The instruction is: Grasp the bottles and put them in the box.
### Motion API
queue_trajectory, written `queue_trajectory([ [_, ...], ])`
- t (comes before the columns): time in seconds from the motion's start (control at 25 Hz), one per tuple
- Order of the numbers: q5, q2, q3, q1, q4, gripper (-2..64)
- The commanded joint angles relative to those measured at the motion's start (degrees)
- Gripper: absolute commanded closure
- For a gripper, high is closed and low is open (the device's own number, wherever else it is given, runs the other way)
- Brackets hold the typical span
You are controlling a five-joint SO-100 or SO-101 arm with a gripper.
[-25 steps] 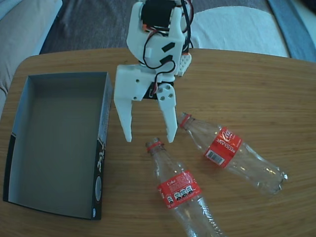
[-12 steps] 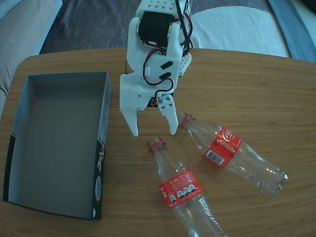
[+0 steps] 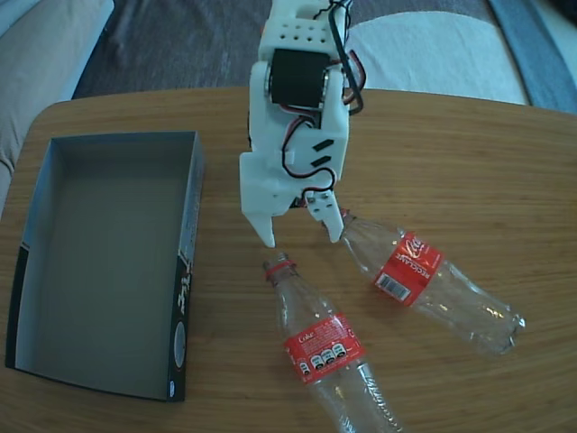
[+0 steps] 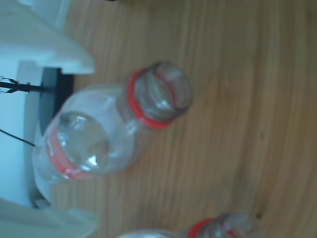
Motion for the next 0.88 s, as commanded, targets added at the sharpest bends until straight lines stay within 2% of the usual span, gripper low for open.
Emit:
queue_trajectory([
  [0.0,0.3,-0.3,-4.6,-1.0,-0.3,27.5],
  [0.4,0.0,-8.5,-15.1,-1.1,-0.4,27.5],
  [0.84,-0.4,-12.4,-15.6,-3.7,0.5,27.5],
])
